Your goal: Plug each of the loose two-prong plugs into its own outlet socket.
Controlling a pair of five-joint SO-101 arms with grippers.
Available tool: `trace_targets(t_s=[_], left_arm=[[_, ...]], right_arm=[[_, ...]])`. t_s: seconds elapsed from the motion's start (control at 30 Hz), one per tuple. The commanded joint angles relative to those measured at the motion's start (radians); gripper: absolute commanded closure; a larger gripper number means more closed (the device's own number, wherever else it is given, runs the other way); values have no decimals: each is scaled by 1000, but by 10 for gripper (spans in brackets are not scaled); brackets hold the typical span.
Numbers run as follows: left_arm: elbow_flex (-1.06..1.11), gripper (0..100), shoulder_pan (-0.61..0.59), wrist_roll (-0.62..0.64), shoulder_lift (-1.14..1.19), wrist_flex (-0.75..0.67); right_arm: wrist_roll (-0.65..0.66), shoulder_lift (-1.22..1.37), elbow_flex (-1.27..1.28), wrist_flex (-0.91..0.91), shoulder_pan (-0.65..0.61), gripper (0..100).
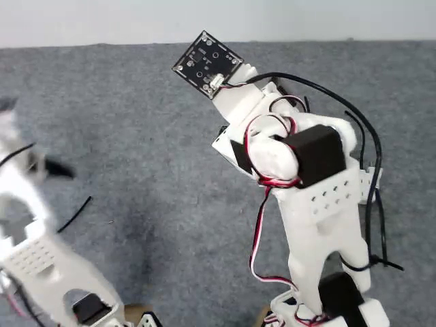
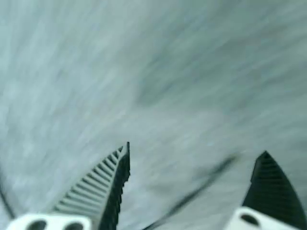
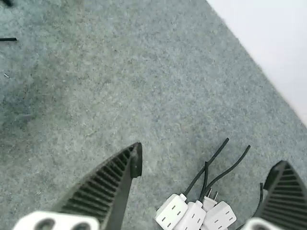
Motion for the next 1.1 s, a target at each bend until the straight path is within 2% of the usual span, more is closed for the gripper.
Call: trace_targets(t_s=[0.0, 0.1, 0.2, 0.3, 0.5, 0.63, 0.8, 0.9, 1.07], left_arm=[[-317, 610, 322, 184, -21, 166], [-516, 610, 482, 269, -25, 235], [-613, 610, 551, 292, -97, 233], [-616, 610, 588, 281, -219, 233], [-506, 610, 649, 269, -545, 233], [-254, 610, 715, 264, -784, 232], [160, 610, 807, 187, -1105, 184], [415, 610, 806, 144, -1316, 75], [878, 610, 806, 132, -1590, -158]], right_arm=[[-48, -33, -2, 42, -1, 597], [-58, -33, -2, 42, -1, 597], [-60, -42, -2, 42, 1, 597], [-63, -41, -2, 44, 1, 597], [-184, -25, 3, 39, -18, 597], [-190, -24, 77, 39, -24, 597], [-192, -33, 210, 36, -15, 597], [-269, -31, 267, 33, 4, 597], [-367, -44, 462, -99, 64, 597]])
